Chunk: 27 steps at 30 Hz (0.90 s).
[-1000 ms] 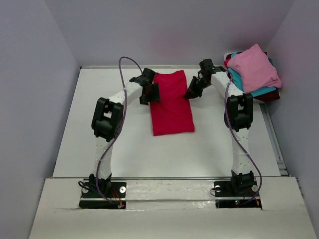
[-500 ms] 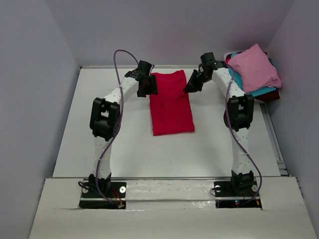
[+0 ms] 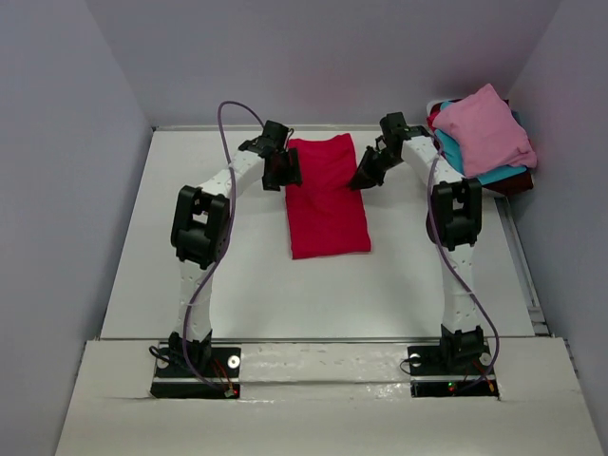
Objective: Fold and stack the t-shirts
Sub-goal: Fold the tshirt
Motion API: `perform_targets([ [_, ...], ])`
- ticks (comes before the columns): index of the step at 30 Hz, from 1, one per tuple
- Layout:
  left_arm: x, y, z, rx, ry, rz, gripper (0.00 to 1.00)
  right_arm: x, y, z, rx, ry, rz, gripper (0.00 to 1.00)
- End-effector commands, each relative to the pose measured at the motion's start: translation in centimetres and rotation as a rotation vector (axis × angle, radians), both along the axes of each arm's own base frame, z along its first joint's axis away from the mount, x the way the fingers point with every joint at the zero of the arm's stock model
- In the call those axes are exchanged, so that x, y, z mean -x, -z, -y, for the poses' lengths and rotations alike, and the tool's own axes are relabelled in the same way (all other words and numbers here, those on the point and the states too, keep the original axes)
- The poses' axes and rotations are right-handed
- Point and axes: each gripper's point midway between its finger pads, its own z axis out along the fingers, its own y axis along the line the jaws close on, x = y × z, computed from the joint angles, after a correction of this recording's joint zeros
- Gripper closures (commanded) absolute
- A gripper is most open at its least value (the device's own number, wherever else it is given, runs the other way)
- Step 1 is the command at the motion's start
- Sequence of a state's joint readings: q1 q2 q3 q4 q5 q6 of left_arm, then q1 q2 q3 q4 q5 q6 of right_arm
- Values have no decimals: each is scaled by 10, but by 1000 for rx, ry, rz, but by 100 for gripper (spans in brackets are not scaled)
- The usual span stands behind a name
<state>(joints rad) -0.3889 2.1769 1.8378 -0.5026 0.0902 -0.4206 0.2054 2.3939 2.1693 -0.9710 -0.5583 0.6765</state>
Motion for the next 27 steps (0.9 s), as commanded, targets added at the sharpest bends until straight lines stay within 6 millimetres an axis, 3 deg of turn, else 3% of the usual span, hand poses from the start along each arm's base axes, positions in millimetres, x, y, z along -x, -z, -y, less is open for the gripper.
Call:
perform_targets([
  [1, 9, -16, 1, 40, 6, 12, 28, 8, -32, -16, -68, -70, 63, 76],
  [6, 10, -9, 4, 48, 2, -12, 28, 14, -26, -21, -76, -97, 43, 77],
  [13, 21, -20, 11, 52, 27, 0, 29, 30, -9, -34, -79, -138, -8, 77],
  [15, 25, -22, 9, 48, 36, 0, 29, 39, -6, -45, -72, -172, -7, 77],
  [19, 36, -27, 12, 54, 61, -9, 29, 47, 3, -47, -67, -185, -20, 77],
  [27, 57, -60, 42, 89, 175, 11, 31, 59, 20, -43, -58, -197, -48, 77],
])
